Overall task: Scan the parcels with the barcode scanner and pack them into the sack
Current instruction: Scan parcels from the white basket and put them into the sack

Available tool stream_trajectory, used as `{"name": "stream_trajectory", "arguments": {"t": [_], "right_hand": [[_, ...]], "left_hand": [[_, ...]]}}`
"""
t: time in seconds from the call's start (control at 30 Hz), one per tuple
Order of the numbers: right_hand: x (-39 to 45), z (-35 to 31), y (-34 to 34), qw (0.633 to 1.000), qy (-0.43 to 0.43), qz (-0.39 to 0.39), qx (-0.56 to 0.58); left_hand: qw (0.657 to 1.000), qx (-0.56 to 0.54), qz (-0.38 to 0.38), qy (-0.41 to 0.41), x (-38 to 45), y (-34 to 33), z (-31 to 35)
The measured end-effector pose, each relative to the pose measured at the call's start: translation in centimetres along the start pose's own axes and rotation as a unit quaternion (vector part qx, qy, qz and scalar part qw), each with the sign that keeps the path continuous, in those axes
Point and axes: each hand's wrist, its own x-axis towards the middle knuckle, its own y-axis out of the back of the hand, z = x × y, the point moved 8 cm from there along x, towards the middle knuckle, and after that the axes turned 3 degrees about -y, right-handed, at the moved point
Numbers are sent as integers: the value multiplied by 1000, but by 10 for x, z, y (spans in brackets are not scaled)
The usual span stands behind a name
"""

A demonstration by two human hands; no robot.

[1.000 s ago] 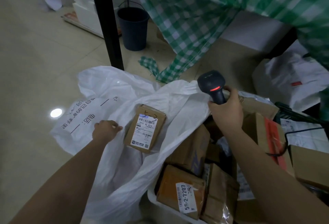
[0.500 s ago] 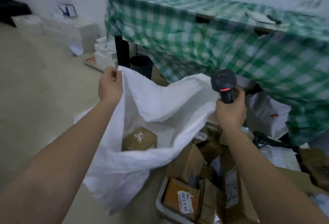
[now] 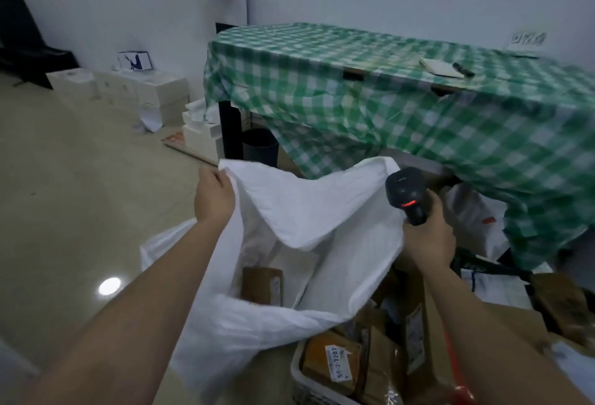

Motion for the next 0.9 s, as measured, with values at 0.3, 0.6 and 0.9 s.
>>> {"name": "stream_trajectory", "arguments": {"t": [0.3, 0.6, 0.9], "right_hand": [[-2, 69, -9, 996, -15, -39, -81], [13, 85, -10, 996, -12, -31, -77], [22, 88, -14, 999, -23, -1, -32]], "left_hand": [[846, 472, -234, -83, -59, -78, -75], [614, 662, -321, -287, -80, -161, -86], [969, 223, -41, -95, 35, -65, -45]]}}
